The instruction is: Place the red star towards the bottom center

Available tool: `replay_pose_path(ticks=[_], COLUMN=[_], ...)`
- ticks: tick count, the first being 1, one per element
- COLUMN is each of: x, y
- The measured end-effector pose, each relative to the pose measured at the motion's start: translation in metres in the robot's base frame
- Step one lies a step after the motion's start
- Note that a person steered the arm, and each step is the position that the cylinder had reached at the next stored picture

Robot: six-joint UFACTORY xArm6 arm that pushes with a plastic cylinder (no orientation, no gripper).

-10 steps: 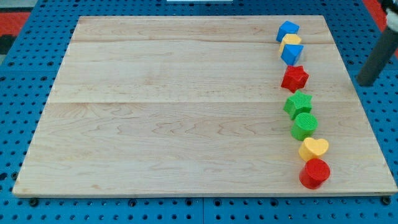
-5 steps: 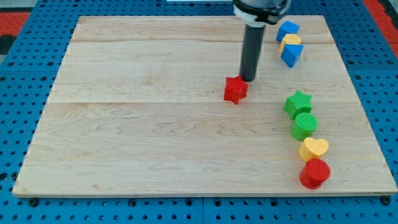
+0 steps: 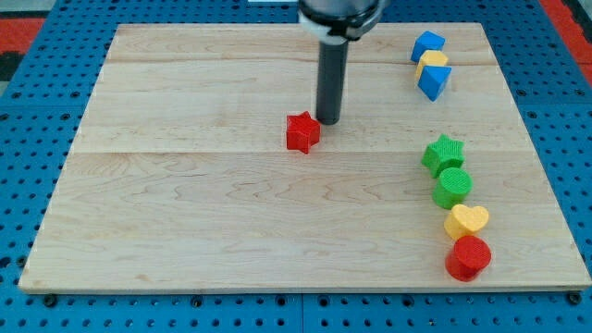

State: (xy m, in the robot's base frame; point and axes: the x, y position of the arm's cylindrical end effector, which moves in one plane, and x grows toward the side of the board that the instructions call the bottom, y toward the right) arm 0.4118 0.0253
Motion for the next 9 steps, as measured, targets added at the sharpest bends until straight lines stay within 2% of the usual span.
replay_pose_path(ticks=[1, 2, 4, 5, 6, 7, 8, 9], x=[0.015, -0.004, 0.063, 0.013, 0.006, 0.065, 0.095, 0.078], y=[-0.021, -0.056, -0.072, -0.084, -0.127, -0.133, -0.111, -0.108])
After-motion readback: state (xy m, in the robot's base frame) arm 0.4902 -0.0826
